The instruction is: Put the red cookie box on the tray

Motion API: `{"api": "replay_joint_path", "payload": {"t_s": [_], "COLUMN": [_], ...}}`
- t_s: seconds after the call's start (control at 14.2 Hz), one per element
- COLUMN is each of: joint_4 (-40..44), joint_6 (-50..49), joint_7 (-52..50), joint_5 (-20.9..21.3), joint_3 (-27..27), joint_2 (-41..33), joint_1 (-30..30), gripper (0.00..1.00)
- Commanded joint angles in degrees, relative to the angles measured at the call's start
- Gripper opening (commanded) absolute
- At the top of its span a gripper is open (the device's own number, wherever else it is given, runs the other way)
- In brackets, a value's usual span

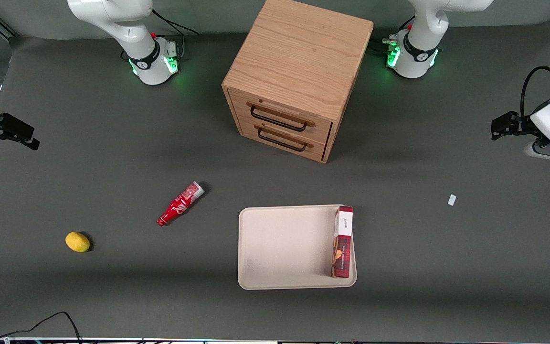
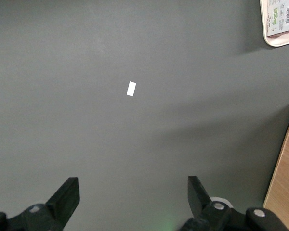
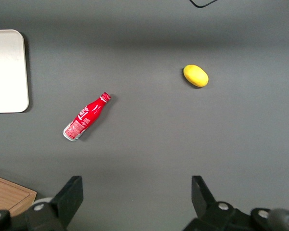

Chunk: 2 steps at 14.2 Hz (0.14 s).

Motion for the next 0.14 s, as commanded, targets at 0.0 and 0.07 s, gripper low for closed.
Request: {"api": "replay_joint_path", "payload": {"t_s": [0.0,0.07], "joint_4": [1.4,1.4], "joint_6": [-1.6,-1.6], "joint_7": [-1.2,-1.1], "joint_5": [0.2,0.2], "joint_3": [0.9,0.9], "joint_2": [0.2,0.2], "joint_1": [-1.0,-1.0], "gripper": [1.00,1.00]}}
